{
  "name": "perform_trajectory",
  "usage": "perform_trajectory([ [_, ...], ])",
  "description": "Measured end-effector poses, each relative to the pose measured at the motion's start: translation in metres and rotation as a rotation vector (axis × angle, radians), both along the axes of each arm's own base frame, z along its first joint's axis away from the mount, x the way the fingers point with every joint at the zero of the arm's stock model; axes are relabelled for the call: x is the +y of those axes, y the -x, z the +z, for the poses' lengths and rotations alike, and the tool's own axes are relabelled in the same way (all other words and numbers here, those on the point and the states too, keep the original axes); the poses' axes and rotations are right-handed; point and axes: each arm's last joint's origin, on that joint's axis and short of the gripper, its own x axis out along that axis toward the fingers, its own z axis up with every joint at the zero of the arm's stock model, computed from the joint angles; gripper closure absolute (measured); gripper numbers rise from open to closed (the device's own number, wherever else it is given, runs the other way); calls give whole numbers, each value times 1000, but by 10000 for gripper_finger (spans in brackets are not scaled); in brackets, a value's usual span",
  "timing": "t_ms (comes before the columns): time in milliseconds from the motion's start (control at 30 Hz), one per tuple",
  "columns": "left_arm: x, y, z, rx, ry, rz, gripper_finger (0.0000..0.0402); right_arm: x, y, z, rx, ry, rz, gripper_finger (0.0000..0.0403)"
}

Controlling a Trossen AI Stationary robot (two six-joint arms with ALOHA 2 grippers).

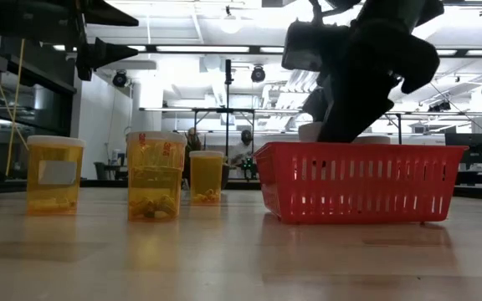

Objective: Pick and place pill bottles into a basket
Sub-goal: Put the white pill bottle into the red bin

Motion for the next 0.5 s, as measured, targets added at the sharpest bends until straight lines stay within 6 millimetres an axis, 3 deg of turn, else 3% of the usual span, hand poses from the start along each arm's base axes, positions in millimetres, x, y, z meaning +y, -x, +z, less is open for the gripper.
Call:
perform_trajectory([
  [233,0,0,0,0,0,0,87,-2,0,0,5,-4,4,207],
  [500,0,0,0,0,1,0,87,-2,0,0,6,-9,7,220],
])
